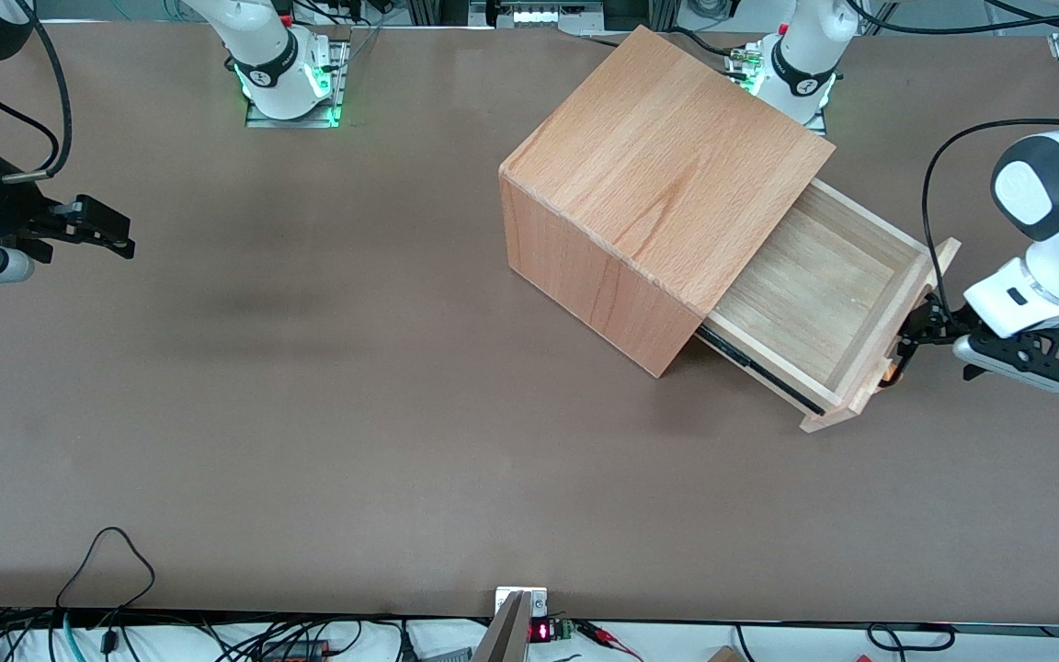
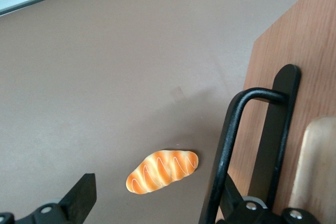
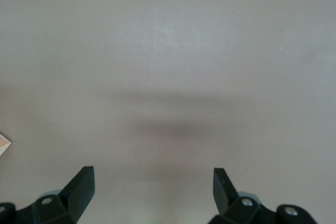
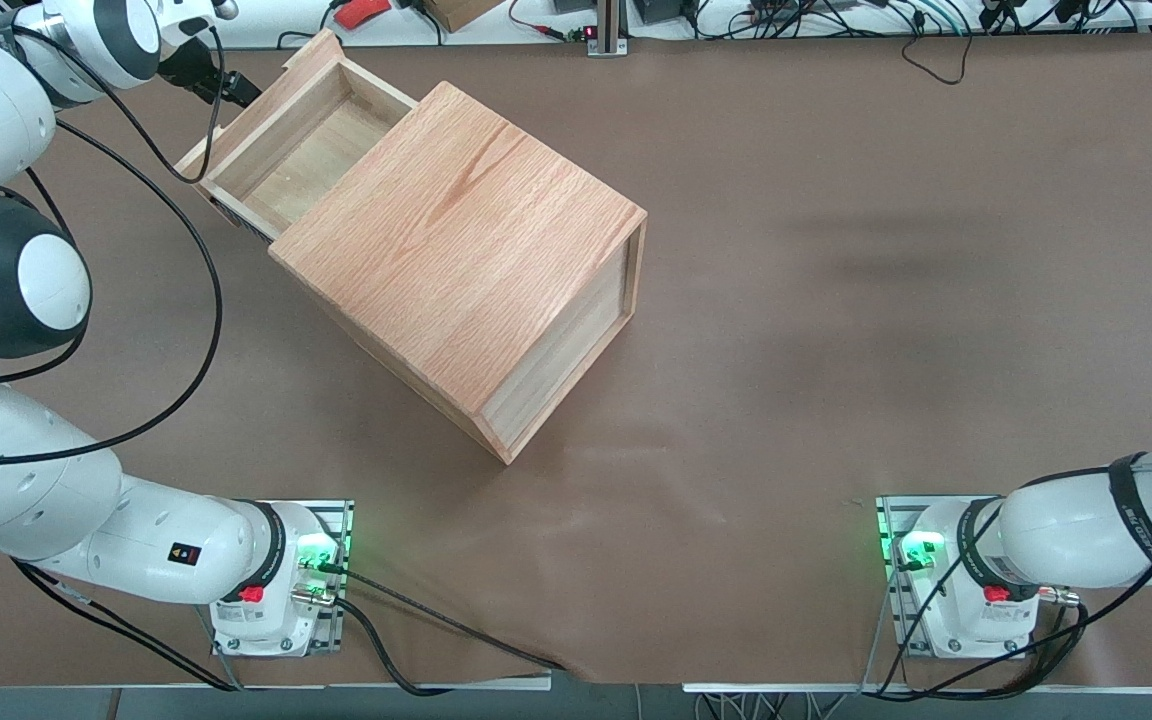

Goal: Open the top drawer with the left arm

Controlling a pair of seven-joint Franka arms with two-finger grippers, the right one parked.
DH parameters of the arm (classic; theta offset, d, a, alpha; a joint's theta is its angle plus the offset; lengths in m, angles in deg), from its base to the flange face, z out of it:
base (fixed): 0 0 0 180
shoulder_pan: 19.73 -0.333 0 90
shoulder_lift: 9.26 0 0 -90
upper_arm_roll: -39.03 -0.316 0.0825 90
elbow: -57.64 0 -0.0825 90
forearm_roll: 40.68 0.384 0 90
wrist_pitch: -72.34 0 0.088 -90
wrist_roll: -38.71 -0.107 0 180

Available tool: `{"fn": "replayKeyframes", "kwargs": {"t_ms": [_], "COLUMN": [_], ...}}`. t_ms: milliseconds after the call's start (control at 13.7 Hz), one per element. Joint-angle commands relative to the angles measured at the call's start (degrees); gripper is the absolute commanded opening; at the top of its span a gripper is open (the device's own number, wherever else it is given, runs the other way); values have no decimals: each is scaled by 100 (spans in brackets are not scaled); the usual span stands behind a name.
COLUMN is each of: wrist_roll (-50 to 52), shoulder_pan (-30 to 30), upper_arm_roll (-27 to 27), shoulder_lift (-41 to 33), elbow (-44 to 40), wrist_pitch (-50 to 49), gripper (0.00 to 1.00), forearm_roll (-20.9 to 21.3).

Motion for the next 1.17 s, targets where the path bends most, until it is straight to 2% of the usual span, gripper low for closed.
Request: {"fn": "replayKeyframes", "kwargs": {"t_ms": [0,510,729,1094], "wrist_roll": [-245,-88,168,501], "shoulder_pan": [-42,-25,-7,-7], "upper_arm_roll": [-114,-105,-105,-122], "shoulder_lift": [432,36,45,10], "elbow": [15,-634,-1441,-2225], "wrist_pitch": [496,-373,-1434,-2947], "gripper": [100,100,100,100], "forearm_roll": [153,144,214,240]}}
